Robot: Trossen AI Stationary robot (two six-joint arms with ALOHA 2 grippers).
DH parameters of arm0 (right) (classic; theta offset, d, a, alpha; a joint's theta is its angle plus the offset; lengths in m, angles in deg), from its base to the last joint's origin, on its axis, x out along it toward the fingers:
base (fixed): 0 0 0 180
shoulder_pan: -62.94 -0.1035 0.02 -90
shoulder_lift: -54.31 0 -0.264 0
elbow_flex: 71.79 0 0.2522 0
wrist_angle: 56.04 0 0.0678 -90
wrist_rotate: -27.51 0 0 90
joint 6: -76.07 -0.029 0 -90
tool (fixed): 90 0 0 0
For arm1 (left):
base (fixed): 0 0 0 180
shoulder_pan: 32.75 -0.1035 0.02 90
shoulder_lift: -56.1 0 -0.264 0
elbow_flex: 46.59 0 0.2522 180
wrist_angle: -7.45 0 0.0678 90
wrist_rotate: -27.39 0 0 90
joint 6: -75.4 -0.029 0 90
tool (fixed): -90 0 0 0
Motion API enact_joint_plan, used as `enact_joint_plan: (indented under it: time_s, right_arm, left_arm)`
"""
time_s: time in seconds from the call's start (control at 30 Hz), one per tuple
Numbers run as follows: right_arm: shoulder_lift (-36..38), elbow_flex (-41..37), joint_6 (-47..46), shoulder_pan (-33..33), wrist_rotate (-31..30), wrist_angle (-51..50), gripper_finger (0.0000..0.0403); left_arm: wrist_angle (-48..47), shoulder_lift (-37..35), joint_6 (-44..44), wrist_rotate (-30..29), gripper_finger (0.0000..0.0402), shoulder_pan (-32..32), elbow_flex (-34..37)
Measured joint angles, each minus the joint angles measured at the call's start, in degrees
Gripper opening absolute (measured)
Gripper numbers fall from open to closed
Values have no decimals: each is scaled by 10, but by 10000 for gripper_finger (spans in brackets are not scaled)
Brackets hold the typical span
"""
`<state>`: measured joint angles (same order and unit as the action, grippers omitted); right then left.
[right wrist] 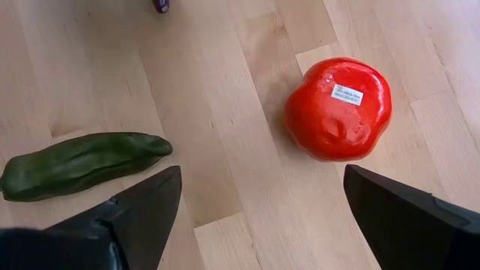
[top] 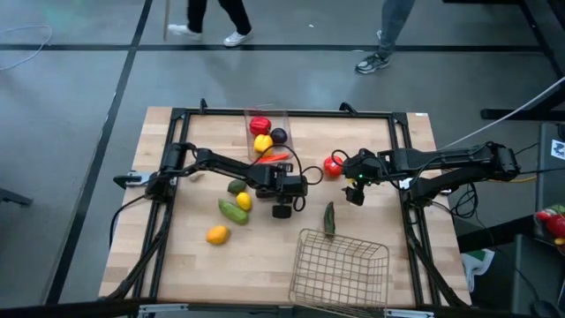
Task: Sort produce into baskets
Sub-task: Put the purple eggplant into the transparent bin
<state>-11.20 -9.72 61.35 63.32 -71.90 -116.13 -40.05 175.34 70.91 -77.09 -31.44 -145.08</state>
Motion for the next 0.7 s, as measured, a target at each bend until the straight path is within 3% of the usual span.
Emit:
enact_joint_plan:
  time_s: [0.33, 0.7]
  right_arm:
    - [0, 0, 0, 0, 0, -1, 367]
    - [0, 0, 0, 0, 0, 0, 367]
  left_arm:
    - [-18, -26, -34, 0, 110, -19, -34]
    - [-14, -130, -47, -2, 111, -87, -35]
